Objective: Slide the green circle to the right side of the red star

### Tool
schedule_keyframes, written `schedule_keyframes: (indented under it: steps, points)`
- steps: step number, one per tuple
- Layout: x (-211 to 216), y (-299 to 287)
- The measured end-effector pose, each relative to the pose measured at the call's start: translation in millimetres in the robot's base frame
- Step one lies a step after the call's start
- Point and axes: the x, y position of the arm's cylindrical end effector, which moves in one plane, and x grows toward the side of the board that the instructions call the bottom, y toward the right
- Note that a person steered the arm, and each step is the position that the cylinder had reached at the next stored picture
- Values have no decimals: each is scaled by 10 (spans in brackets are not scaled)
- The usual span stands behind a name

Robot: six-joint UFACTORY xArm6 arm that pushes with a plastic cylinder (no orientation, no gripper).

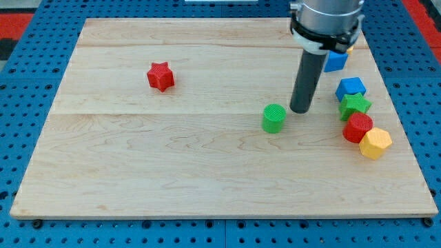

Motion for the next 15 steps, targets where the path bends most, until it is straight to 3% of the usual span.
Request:
schedule_keyframes:
  steps: [1, 2, 4, 6, 9, 11, 13, 14, 15]
  points:
    - [338, -13]
    - [378, -272]
    - [-396, -1069]
    - [-432, -617]
    - [-489, -1425]
    - [-725, -928]
    - [-878, -1419]
    - [-878, -1447]
    - [-792, -1086]
